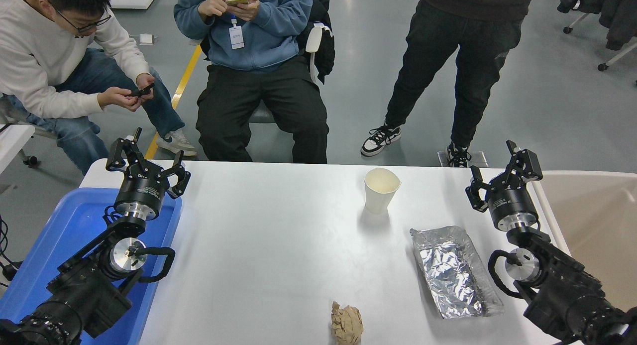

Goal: Dispose of the paper cup in the dustbin

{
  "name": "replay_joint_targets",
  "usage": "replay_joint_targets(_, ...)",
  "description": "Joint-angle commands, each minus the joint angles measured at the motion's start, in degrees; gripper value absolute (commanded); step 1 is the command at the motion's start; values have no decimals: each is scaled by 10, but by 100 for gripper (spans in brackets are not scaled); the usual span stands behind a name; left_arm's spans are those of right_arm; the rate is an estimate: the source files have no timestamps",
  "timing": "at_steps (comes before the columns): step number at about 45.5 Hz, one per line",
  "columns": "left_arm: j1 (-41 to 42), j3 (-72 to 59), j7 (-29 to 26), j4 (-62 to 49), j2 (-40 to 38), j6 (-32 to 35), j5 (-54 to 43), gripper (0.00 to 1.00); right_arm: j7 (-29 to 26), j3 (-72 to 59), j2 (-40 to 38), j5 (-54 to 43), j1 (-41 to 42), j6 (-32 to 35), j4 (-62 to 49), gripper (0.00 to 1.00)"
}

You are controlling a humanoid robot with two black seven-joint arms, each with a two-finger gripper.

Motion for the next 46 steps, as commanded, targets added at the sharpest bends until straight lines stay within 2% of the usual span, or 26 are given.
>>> replay_joint_targets(1,0,0,0,0,0,0,0,100,0,0,0,1,-1,0,0,100)
replay_joint_targets(46,0,0,0,0,0,0,0,100,0,-7,-37,1,-9,4,1,100)
